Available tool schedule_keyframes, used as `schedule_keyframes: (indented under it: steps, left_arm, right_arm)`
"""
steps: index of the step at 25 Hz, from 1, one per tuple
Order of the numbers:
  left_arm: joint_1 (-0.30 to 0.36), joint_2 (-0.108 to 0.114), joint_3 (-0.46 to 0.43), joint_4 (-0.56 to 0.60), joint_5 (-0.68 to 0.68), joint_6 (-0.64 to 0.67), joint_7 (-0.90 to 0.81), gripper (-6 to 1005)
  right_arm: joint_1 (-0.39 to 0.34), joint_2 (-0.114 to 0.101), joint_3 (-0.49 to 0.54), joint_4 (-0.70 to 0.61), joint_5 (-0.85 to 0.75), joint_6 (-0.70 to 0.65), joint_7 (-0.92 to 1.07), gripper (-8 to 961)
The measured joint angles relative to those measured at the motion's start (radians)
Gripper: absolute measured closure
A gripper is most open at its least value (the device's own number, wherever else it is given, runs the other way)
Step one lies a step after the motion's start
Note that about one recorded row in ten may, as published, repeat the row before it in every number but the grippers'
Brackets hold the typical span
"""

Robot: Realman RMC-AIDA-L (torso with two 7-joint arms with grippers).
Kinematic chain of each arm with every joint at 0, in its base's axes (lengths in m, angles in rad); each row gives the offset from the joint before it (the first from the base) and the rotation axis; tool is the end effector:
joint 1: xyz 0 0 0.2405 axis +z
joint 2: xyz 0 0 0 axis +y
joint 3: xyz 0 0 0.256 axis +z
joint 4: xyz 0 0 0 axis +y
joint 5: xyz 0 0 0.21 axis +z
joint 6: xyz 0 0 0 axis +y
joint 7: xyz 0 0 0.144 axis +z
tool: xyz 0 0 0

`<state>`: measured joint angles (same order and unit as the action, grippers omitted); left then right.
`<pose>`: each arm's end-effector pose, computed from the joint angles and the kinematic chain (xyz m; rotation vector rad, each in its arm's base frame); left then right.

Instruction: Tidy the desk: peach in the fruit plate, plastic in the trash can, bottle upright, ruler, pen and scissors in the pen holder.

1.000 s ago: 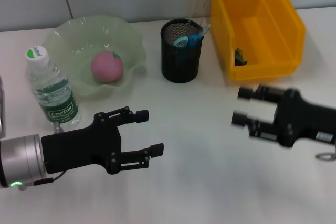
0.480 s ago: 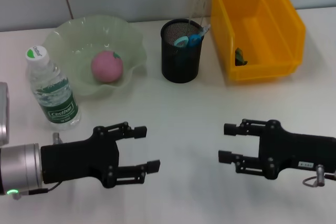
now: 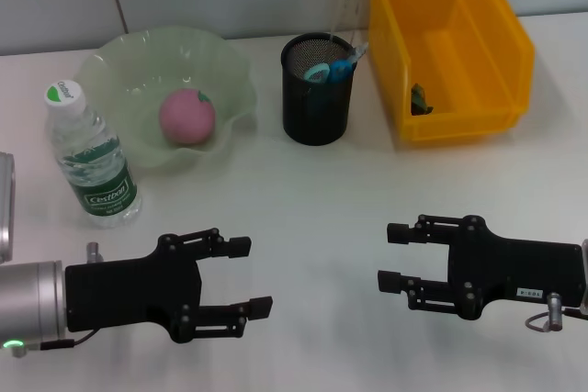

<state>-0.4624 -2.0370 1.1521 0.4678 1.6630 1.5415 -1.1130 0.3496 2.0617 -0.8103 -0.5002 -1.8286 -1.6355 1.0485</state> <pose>-0.2629 0.2827 -0.0494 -2.9322 -0.4114 -0.7783 0.2989 0.2603 -0.0213 -2.7222 0.4948 0.8429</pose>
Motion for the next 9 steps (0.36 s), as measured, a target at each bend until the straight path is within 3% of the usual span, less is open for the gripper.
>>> schedule_keyframes:
  steps: [9]
  left_arm:
    - [0.001, 0.004, 0.004, 0.000, 0.000, 0.000, -0.001, 186]
  right_arm:
    - [0.001, 0.000, 0.008, 0.000, 0.002, -0.008, 0.002, 309]
